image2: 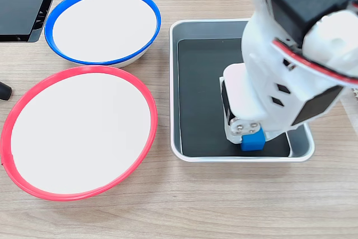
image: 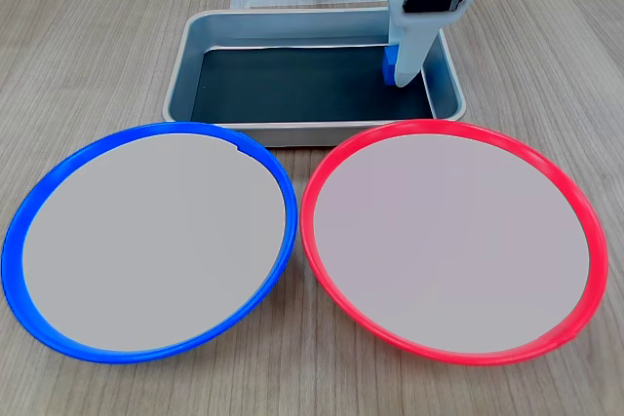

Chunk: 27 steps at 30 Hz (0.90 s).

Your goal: Move a blue block from tray to blue dish

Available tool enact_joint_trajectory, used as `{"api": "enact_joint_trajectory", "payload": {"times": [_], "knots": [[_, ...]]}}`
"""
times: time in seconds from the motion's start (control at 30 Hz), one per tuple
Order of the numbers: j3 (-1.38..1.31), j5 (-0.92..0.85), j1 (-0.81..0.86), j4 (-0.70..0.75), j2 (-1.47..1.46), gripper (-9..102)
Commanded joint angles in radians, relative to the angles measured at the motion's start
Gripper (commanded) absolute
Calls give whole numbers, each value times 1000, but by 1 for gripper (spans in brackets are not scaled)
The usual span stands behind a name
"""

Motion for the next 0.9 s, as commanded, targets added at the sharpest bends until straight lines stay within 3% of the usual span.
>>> {"api": "enact_joint_trajectory", "payload": {"times": [0.0,0.2,0.37,0.67,0.87], "knots": [[-38,-20,21,43,37,0],[-170,-126,117,146,163,0],[-291,-331,268,35,247,0],[-276,-798,480,-552,204,0],[-126,-1342,578,-871,31,0]]}}
